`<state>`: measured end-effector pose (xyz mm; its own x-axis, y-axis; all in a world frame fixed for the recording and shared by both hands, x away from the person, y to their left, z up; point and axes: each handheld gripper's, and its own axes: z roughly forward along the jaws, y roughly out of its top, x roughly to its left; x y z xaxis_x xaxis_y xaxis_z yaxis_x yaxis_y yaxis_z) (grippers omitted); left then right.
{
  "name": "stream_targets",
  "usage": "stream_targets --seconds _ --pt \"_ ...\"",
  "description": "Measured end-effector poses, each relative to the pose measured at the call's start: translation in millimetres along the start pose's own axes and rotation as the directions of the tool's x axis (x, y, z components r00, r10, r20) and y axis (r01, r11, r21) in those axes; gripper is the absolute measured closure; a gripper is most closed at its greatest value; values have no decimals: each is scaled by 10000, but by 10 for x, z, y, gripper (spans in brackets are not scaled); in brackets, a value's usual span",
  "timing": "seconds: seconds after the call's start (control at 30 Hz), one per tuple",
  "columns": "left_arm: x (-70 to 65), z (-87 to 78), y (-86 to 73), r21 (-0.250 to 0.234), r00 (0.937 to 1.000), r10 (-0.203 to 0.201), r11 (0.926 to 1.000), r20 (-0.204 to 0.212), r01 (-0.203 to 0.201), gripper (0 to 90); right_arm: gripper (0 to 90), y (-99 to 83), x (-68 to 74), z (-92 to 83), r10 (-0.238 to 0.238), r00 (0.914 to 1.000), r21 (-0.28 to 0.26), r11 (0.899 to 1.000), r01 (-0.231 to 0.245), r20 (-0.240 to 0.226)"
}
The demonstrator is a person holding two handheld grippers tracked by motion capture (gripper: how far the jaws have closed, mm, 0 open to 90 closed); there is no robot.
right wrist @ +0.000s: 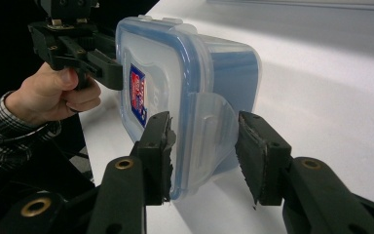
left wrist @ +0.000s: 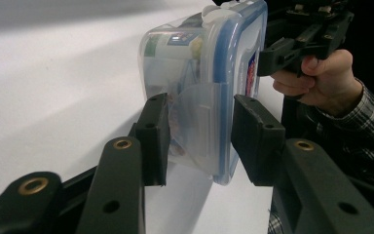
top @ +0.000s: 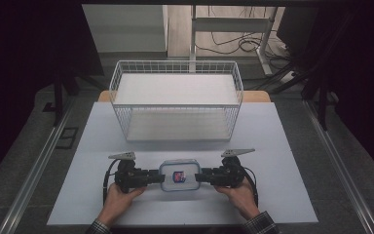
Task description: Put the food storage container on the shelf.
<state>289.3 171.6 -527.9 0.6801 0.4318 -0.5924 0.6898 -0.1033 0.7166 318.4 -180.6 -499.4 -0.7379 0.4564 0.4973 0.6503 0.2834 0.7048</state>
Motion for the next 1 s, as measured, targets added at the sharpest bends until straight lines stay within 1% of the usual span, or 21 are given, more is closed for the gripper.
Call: stream_targets --seconds 0.07,0.13,0.27,0.43,0.5,0.57,0.6,0.67,1.0 --pt "-17 -22 40 -98 10000 -25 9999 6 26 587 570 25 17 -10 -22 10000 -38 10000 23 20" --pt "-32 -50 85 -190 10000 42 9998 -13 -43 587 570 72 49 -29 -80 9999 -105 9999 81 82" --pt "-53 -93 167 -383 9999 36 9993 -131 -41 584 572 137 76 -41 -156 9999 -205 9997 157 45" --pt "-67 -128 267 -611 9996 -133 9981 -239 118 582 573 230 83 -46 -77 10000 -329 9994 78 36" --pt "-82 -150 318 -643 9996 -105 9979 -272 88 581 573 275 88 -57 -43 10000 -389 9992 44 18" --pt "-109 -177 371 -774 9994 -72 9970 -331 46 581 574 327 102 -73 -95 10000 -471 9988 95 -4" --pt "-117 -196 411 -802 9994 -7 9968 -339 -20 581 574 349 109 -80 -121 9999 -503 9987 120 -9" --pt "-134 -219 484 -941 9995 -44 9956 -317 14 581 574 427 133 -107 -182 9998 -565 9982 183 28" --pt "-287 -324 946 -1031 9983 218 9943 -538 -273 581 573 819 183 -285 -360 9994 -1036 9940 360 19"
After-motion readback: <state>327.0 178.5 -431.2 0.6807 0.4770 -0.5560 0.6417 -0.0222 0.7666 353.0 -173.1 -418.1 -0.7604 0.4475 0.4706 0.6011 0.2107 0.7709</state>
